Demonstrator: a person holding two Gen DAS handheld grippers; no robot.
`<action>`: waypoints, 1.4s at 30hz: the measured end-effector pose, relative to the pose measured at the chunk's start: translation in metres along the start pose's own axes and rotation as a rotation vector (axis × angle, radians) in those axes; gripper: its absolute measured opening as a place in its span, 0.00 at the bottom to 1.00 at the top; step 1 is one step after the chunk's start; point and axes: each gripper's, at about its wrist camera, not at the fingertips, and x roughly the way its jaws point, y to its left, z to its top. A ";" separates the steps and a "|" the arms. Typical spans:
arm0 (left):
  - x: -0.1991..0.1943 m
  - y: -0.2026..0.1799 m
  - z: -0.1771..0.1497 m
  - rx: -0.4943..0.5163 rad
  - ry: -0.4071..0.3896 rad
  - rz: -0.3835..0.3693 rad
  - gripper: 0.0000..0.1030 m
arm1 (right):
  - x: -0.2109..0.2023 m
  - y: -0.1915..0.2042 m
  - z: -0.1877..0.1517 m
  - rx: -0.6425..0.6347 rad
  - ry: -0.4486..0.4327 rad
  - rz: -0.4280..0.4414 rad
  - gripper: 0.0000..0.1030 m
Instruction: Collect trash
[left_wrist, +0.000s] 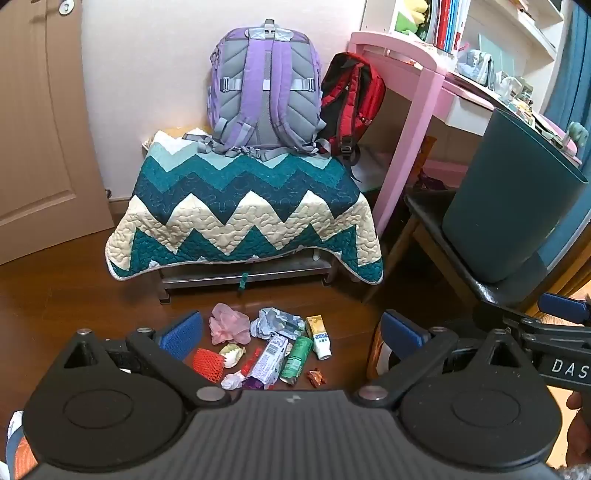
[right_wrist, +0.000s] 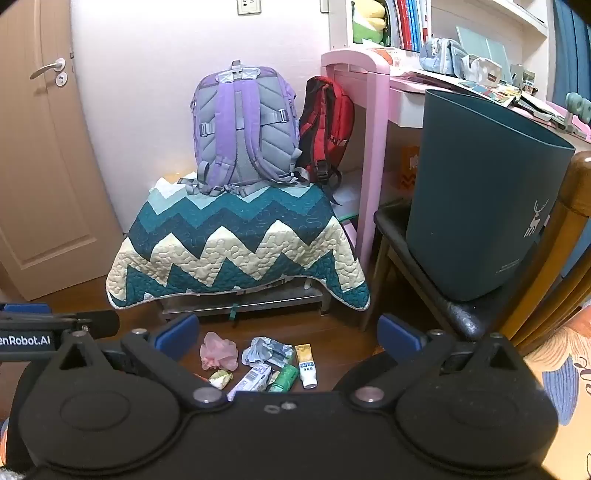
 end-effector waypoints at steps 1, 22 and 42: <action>0.000 0.000 0.000 0.001 -0.001 0.000 1.00 | 0.000 0.000 0.000 0.002 0.001 -0.001 1.00; -0.004 0.003 0.007 0.000 -0.004 0.002 1.00 | -0.003 0.007 0.001 0.002 0.014 0.000 1.00; 0.002 0.005 0.001 -0.010 0.021 -0.008 1.00 | 0.003 0.006 0.002 -0.009 0.036 0.010 1.00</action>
